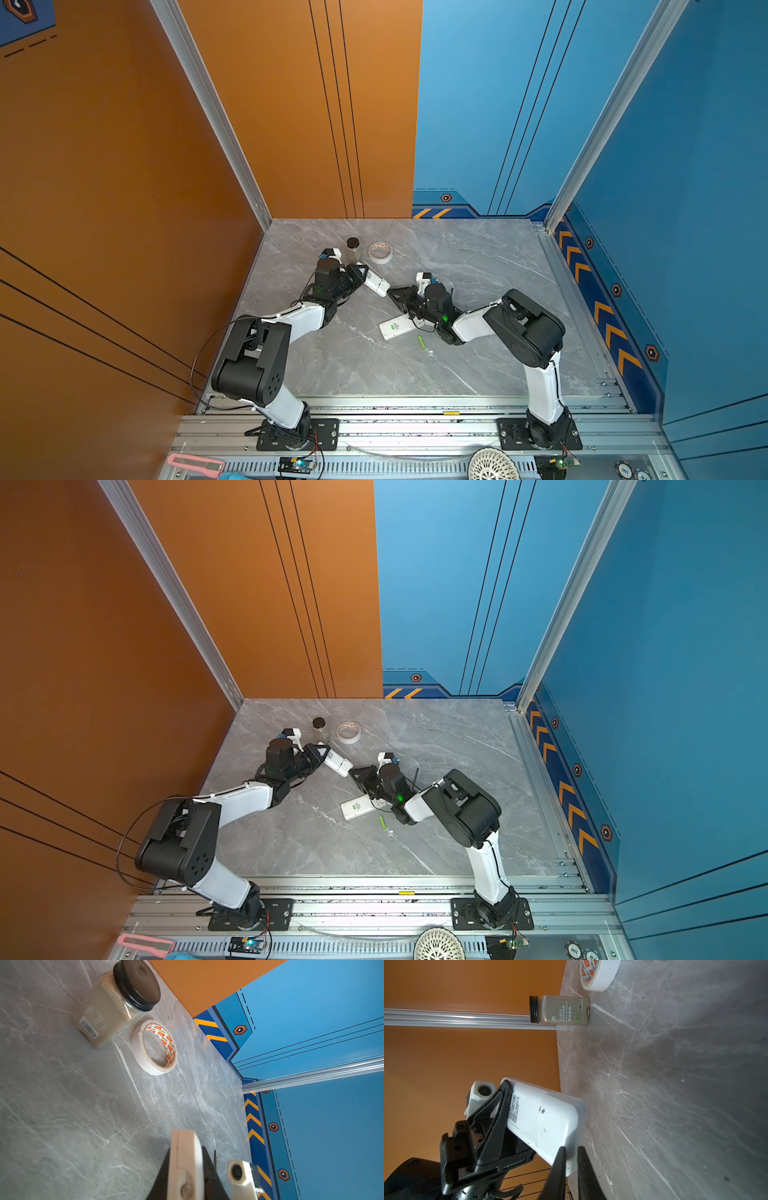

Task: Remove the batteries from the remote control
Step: 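Pull the battery cover free with the right gripper while the left holds the remote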

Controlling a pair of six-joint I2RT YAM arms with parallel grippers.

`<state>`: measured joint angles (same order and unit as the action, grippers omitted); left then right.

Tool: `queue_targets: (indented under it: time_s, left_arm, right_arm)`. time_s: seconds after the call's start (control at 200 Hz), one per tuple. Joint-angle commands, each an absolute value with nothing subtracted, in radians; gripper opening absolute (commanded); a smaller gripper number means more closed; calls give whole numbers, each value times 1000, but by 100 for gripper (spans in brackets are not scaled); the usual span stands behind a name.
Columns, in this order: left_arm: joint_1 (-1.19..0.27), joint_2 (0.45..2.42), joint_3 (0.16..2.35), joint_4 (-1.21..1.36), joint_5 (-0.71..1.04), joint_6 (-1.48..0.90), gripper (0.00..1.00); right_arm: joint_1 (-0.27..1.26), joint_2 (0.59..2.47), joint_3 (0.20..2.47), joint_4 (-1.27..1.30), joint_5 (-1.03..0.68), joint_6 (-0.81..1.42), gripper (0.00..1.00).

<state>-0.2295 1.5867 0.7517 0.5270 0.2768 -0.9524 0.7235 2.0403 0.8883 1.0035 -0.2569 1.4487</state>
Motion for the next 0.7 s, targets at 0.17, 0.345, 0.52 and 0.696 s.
queue_targets:
  time_s: [0.17, 0.345, 0.52, 0.696]
  left_arm:
    - [-241, 1577, 746, 452, 235, -895, 0]
    - [-241, 1578, 758, 440, 242, -890, 0]
    - [-243, 1587, 776, 461, 272, -895, 0]
    - [-247, 1599, 778, 484, 294, -915, 0]
  right_arm:
    - [729, 1976, 853, 994, -230, 1443, 12]
    - [730, 1989, 862, 990, -244, 1440, 47]
    - [739, 2034, 898, 977, -255, 1431, 65]
    - [736, 2068, 935, 1008, -254, 1431, 66]
